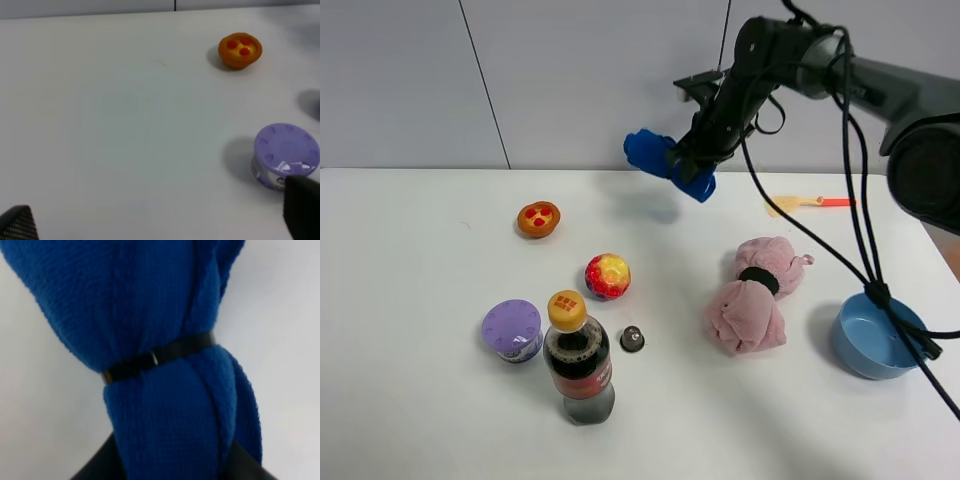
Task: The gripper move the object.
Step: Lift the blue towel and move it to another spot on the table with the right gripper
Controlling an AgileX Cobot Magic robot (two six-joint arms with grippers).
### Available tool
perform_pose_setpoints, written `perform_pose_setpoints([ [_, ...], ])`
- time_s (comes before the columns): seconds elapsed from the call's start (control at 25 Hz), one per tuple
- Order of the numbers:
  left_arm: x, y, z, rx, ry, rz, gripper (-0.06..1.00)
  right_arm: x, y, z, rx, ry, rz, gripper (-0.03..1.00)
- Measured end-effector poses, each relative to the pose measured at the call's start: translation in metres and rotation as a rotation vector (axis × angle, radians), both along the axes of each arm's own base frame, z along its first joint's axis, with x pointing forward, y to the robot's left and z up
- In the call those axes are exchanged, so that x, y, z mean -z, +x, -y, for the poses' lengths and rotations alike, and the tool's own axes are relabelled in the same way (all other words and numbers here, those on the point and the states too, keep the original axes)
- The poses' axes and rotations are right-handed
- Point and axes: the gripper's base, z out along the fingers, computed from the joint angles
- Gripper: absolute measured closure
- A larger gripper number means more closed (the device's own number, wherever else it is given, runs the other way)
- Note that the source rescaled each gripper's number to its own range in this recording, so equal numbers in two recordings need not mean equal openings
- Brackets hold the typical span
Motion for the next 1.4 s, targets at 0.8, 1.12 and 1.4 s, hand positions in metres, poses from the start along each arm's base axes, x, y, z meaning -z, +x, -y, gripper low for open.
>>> perform_pose_setpoints([
  [0.8,0.0,0.0,0.0,0.0,0.0,0.0,-0.06,-0.133,-0.132,0.056,0.15,-0.037,0.119,0.97],
  [1.12,0.0,0.0,0.0,0.0,0.0,0.0,-0.06,-0.081,-0.207,0.122,0.348,-0.041,0.087,0.97],
  [1.4,0.0,0.0,0.0,0.0,0.0,0.0,-0.06,-0.033,-0.238,0.144,0.399,-0.01,0.054,0.97],
])
